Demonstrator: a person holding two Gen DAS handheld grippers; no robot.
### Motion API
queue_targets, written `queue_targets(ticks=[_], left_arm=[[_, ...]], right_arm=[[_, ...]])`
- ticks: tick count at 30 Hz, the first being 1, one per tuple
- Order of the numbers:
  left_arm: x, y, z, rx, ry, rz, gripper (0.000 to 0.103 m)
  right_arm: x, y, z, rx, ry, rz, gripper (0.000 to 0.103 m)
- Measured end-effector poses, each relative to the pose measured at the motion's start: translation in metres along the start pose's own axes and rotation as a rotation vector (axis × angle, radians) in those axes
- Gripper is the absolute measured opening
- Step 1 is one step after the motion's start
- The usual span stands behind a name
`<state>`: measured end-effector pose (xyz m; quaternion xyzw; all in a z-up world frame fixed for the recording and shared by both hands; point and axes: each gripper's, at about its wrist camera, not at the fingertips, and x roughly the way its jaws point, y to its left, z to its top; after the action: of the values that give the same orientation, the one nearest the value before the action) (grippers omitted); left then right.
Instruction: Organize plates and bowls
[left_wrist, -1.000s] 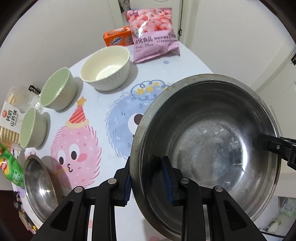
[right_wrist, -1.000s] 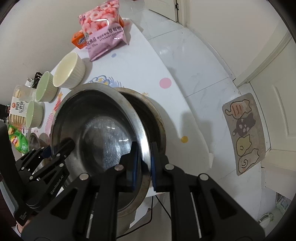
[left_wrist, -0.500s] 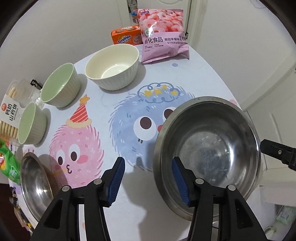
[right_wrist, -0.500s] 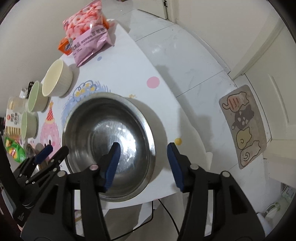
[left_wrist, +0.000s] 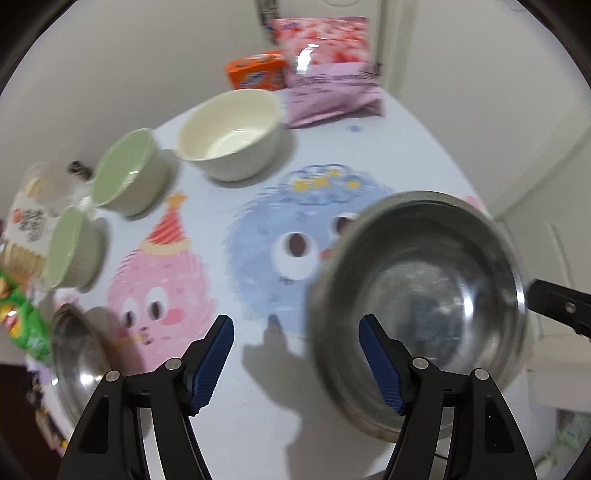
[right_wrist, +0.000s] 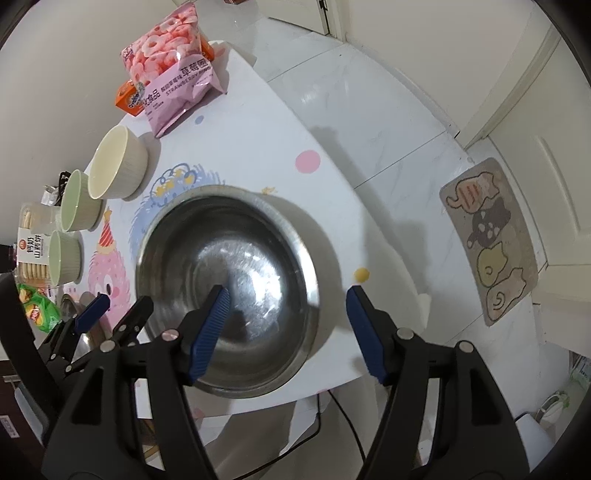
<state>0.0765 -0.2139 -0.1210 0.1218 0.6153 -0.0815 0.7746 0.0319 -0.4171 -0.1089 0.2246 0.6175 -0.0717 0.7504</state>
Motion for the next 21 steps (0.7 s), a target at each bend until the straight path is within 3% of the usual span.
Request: queue_targets(ticks=[4, 7, 10, 18, 21], left_arm=[[-0.010, 0.033, -0.011, -0.087, 0.018, -0.043, 0.072], [-0.025, 0.068, -0.023, -0.167, -0.004, -0.014, 0.072], [-0.038, 0.115, -0.036, -0.256, -0.013, 0.051, 0.072], [-0.042, 0.250, -0.095, -0.560, 0.026, 0.108, 0.073], [-0.038, 0.283, -0.117, -0.636, 0.041, 0.113, 0.073]], right_arm=[[-0.004, 0.017, -0.006, -0.012, 0.006, 0.023, 0.068], [-0.006, 0.044, -0.009, -0.049, 0.010, 0.052, 0.070], [-0.005, 0.084, -0.013, -0.111, 0.016, 0.093, 0.071], [0.024, 0.225, -0.048, -0.402, 0.102, 0.174, 0.072], [0.040, 0.270, -0.068, -0.504, 0.132, 0.174, 0.072]])
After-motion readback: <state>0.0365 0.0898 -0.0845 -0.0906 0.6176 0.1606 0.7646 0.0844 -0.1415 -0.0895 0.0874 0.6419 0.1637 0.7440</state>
